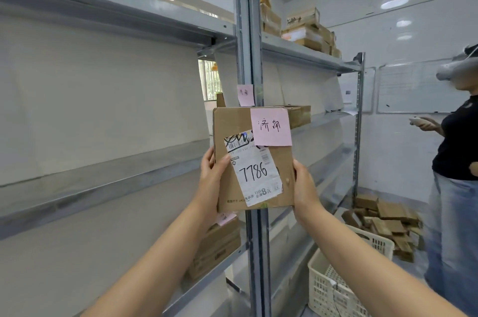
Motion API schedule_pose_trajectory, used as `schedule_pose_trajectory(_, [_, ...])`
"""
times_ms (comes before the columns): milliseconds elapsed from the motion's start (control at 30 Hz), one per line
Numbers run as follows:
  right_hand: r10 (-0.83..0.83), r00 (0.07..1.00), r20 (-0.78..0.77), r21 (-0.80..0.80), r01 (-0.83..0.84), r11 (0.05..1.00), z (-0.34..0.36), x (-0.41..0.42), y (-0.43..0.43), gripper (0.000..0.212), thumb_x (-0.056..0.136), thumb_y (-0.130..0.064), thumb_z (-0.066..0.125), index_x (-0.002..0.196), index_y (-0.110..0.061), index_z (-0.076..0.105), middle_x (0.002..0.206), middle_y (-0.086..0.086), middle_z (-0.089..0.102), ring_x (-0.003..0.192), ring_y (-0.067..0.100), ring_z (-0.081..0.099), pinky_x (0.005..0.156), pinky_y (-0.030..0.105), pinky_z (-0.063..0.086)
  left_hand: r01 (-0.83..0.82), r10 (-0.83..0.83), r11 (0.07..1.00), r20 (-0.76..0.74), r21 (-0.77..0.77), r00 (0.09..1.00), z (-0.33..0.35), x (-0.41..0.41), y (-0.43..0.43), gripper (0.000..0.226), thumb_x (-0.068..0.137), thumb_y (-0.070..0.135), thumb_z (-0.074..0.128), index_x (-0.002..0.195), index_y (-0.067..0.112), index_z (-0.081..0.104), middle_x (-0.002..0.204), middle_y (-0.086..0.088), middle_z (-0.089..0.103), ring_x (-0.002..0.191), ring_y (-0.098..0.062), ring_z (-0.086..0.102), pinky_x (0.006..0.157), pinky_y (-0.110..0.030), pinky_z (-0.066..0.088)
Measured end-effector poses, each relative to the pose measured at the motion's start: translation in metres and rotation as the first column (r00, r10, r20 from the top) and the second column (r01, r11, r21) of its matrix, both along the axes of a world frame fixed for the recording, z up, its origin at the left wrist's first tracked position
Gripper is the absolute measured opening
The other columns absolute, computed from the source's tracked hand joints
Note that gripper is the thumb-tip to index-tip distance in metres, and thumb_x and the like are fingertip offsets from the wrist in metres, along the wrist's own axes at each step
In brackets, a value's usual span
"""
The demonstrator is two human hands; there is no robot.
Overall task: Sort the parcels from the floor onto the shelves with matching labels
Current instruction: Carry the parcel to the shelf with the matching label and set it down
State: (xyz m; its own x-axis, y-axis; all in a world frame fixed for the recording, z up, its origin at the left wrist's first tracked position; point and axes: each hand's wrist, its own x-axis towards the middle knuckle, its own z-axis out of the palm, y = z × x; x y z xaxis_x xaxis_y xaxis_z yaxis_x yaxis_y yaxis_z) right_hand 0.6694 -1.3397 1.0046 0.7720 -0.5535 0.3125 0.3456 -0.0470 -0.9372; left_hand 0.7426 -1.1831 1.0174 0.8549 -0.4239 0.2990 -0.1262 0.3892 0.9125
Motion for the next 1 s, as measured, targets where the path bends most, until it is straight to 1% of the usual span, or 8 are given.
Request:
schedule_pose_trajectory(100, [0.086, 0.996, 0.013, 0.018, -0.086, 0.996, 0.008, 0.036, -0.008, 0.052, 0.099, -0.041, 0.027, 0.109, -0.009, 0.065, 0.104, 0.014, 0.072, 0.091, 0.025, 0.068, 0.071, 0.03, 0.052, -0.074, 0.073, 0.997, 0.018, 0.01, 0.997, 0.013, 0.025, -0.001, 0.074, 0.072, 0.045, 0.063, 0.14, 0.035, 0.034, 0.135, -0.004, 0.057, 0.113, -0.028, 0.063, 0.087, -0.05, 0.055])
schedule_pose_trajectory(300, [0.311, 0.942, 0.126, -0.004, -0.313, 0.95, 0.036, 0.115, -0.029, 0.044, 0.1, -0.036, 0.028, 0.095, -0.019, 0.068, 0.083, -0.002, 0.074, 0.074, 0.011, 0.071, 0.054, 0.019, 0.052, -0.238, 0.241, 0.97, 0.1, -0.041, 0.965, 0.044, 0.068, -0.009, 0.072, 0.074, 0.041, 0.063, 0.14, 0.033, 0.035, 0.133, -0.002, 0.06, 0.112, -0.024, 0.064, 0.08, -0.038, 0.058])
schedule_pose_trajectory(500, [0.491, 0.853, 0.178, -0.022, -0.495, 0.868, 0.064, 0.188, -0.042, 0.045, 0.1, -0.037, 0.03, 0.094, -0.019, 0.07, 0.091, 0.002, 0.076, 0.084, 0.02, 0.071, 0.062, 0.027, 0.055, -0.428, 0.436, 0.9, 0.115, -0.085, 0.893, 0.067, 0.104, -0.021, 0.07, 0.073, 0.033, 0.068, 0.137, 0.034, 0.039, 0.128, 0.0, 0.063, 0.107, -0.022, 0.068, 0.081, -0.042, 0.059])
schedule_pose_trajectory(700, [0.619, 0.757, 0.21, -0.052, -0.624, 0.78, 0.088, 0.235, -0.05, 0.046, 0.098, -0.038, 0.03, 0.107, -0.018, 0.071, 0.1, 0.004, 0.076, 0.097, 0.024, 0.071, 0.067, 0.028, 0.055, -0.564, 0.57, 0.821, 0.089, -0.088, 0.817, 0.078, 0.135, -0.032, 0.066, 0.076, 0.031, 0.07, 0.135, 0.029, 0.042, 0.125, -0.005, 0.065, 0.105, -0.025, 0.068, 0.073, -0.038, 0.059])
schedule_pose_trajectory(800, [0.648, 0.731, 0.215, -0.025, -0.659, 0.752, 0.093, 0.254, -0.049, 0.046, 0.098, -0.035, 0.029, 0.109, -0.018, 0.07, 0.104, 0.006, 0.075, 0.104, 0.029, 0.067, 0.079, 0.034, 0.053, -0.599, 0.606, 0.795, 0.09, -0.094, 0.79, 0.08, 0.148, -0.03, 0.056, 0.084, 0.025, 0.068, 0.135, 0.024, 0.045, 0.122, -0.007, 0.068, 0.102, -0.025, 0.069, 0.072, -0.037, 0.06])
schedule_pose_trajectory(867, [0.673, 0.705, 0.225, -0.015, -0.688, 0.726, 0.093, 0.264, -0.05, 0.045, 0.097, -0.038, 0.031, 0.111, -0.018, 0.069, 0.109, 0.007, 0.073, 0.106, 0.027, 0.065, 0.085, 0.037, 0.051, -0.613, 0.621, 0.783, 0.102, -0.103, 0.777, 0.081, 0.158, -0.027, 0.065, 0.078, 0.025, 0.071, 0.137, 0.023, 0.044, 0.123, -0.008, 0.067, 0.102, -0.027, 0.07, 0.072, -0.037, 0.06])
schedule_pose_trajectory(933, [0.671, 0.697, 0.252, 0.004, -0.694, 0.72, 0.087, 0.275, -0.051, 0.044, 0.093, -0.046, 0.035, 0.12, -0.026, 0.064, 0.125, 0.002, 0.066, 0.119, 0.021, 0.059, 0.1, 0.043, 0.046, -0.636, 0.646, 0.763, 0.106, -0.118, 0.756, 0.084, 0.165, -0.024, 0.073, 0.071, 0.027, 0.072, 0.137, 0.025, 0.042, 0.125, -0.009, 0.066, 0.104, -0.029, 0.069, 0.077, -0.042, 0.06])
schedule_pose_trajectory(1000, [0.651, 0.714, 0.257, 0.053, -0.683, 0.729, 0.075, 0.283, -0.053, 0.046, 0.086, -0.053, 0.04, 0.127, -0.036, 0.053, 0.142, -0.004, 0.051, 0.134, 0.018, 0.045, 0.113, 0.048, 0.034, -0.655, 0.67, 0.741, 0.115, -0.146, 0.733, 0.086, 0.171, -0.022, 0.073, 0.071, 0.026, 0.071, 0.137, 0.026, 0.042, 0.125, -0.008, 0.065, 0.105, -0.029, 0.068, 0.08, -0.044, 0.059])
